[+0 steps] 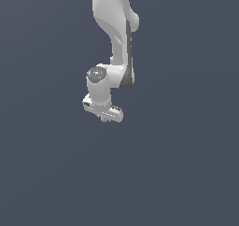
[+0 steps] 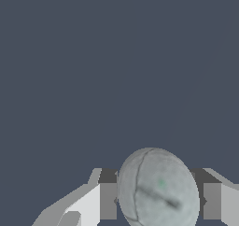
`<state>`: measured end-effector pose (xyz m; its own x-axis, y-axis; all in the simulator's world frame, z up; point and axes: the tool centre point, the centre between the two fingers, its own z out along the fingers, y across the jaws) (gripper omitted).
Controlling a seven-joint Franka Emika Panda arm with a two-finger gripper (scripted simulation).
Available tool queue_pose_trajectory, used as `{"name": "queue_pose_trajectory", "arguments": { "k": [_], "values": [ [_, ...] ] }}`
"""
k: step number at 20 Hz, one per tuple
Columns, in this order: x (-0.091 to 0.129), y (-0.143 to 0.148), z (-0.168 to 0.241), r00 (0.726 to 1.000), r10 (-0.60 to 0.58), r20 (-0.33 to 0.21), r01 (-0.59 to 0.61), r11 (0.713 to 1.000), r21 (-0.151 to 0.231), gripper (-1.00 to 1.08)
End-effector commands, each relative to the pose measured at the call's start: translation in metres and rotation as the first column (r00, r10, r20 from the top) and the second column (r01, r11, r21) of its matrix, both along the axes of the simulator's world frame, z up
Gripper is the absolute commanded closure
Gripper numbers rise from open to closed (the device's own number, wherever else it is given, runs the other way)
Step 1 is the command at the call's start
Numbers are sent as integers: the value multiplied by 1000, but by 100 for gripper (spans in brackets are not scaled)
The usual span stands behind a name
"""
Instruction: Pick up the object and move it to a goal position.
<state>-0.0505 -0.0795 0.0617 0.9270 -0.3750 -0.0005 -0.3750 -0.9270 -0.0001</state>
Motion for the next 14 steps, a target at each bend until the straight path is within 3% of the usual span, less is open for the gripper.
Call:
{"name": "queue_pose_trajectory", "arguments": {
  "k": [1, 14],
  "values": [
    [6, -10, 17, 1000, -1, 1, 1, 1000, 0, 108],
    [52, -74, 132, 1000, -1, 0, 1, 1000, -1, 108]
  ]
}}
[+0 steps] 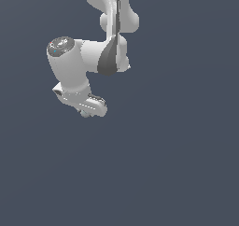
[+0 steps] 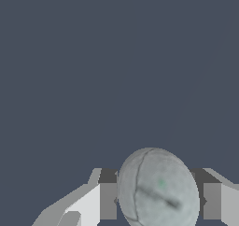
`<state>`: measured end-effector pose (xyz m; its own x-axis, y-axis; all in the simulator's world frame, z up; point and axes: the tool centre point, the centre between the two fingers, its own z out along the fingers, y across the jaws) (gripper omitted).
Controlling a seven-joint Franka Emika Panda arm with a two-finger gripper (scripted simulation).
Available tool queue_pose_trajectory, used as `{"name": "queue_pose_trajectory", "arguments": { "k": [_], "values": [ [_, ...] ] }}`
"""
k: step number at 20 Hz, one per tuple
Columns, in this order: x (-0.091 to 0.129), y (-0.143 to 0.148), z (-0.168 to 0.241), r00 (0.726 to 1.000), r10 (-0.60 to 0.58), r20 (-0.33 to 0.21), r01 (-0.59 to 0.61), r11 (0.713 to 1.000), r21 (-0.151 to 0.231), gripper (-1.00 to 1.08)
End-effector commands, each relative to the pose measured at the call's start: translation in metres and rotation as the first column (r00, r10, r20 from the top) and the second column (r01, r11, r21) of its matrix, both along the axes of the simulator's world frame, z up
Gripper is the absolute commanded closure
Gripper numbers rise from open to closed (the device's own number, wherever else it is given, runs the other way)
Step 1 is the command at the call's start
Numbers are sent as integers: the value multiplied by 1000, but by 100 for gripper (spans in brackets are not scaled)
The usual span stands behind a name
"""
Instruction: Pick up the object and move it to a goal position.
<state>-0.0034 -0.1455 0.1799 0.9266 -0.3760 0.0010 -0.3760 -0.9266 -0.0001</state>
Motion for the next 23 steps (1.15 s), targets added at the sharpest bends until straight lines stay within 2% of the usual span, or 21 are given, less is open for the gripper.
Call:
{"name": "queue_pose_trajectory", "arguments": {
  "k": [1, 11, 23],
  "values": [
    [9, -13, 23, 1000, 0, -1, 0, 1000, 0, 108],
    [36, -46, 81, 1000, 0, -1, 0, 1000, 0, 108],
    [46, -56, 99, 1000, 0, -1, 0, 1000, 0, 108]
  ]
}}
